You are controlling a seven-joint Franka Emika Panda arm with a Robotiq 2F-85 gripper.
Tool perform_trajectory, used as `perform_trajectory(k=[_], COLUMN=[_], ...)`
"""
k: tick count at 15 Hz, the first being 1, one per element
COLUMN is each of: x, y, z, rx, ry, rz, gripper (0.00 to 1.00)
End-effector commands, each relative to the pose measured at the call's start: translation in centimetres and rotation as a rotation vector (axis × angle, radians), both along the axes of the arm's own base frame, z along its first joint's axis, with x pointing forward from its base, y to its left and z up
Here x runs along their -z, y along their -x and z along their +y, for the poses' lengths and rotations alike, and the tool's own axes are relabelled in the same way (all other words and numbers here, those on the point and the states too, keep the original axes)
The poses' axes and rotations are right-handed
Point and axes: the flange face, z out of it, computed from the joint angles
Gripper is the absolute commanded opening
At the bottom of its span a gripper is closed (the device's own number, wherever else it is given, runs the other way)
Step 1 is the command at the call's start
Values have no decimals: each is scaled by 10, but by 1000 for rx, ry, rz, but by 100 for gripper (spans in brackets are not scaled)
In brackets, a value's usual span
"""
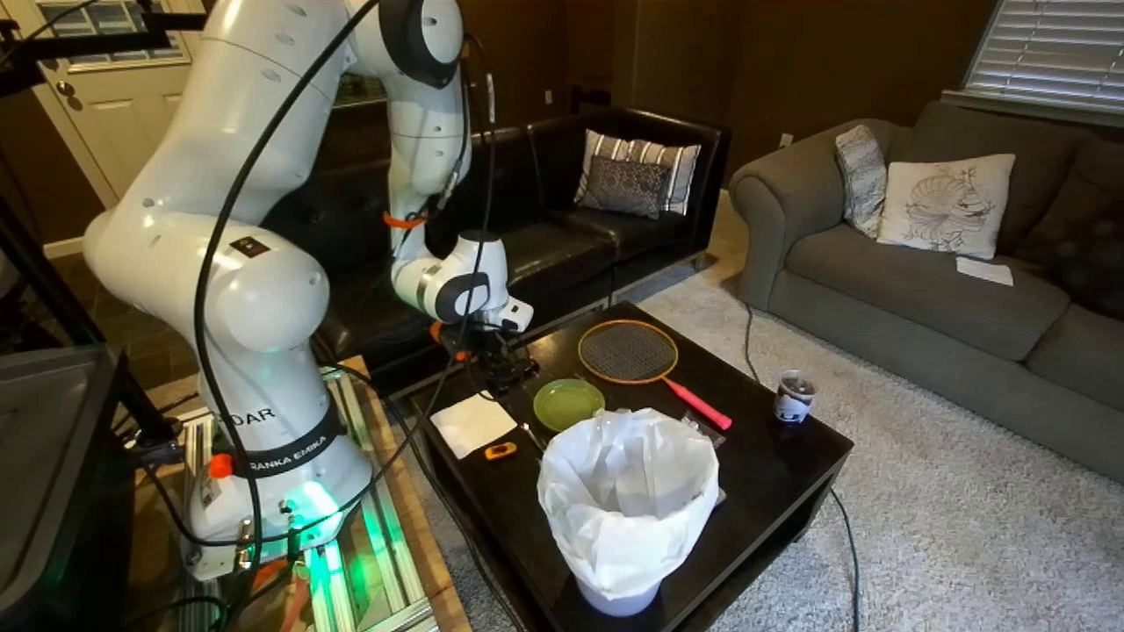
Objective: Turn the small orange object around
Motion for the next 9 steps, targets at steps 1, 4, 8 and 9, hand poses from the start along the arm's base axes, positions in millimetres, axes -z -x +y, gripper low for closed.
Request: perform_trajectory(k=[1,4,8,9], x=[-6,-17,-18,-18], y=[0,2,2,2], z=[4,11,9,9], rx=[-10,-26,-26,-26], ry=[-10,-29,-29,-29], rz=[3,10,12,12], gripper=[100,100,100,100])
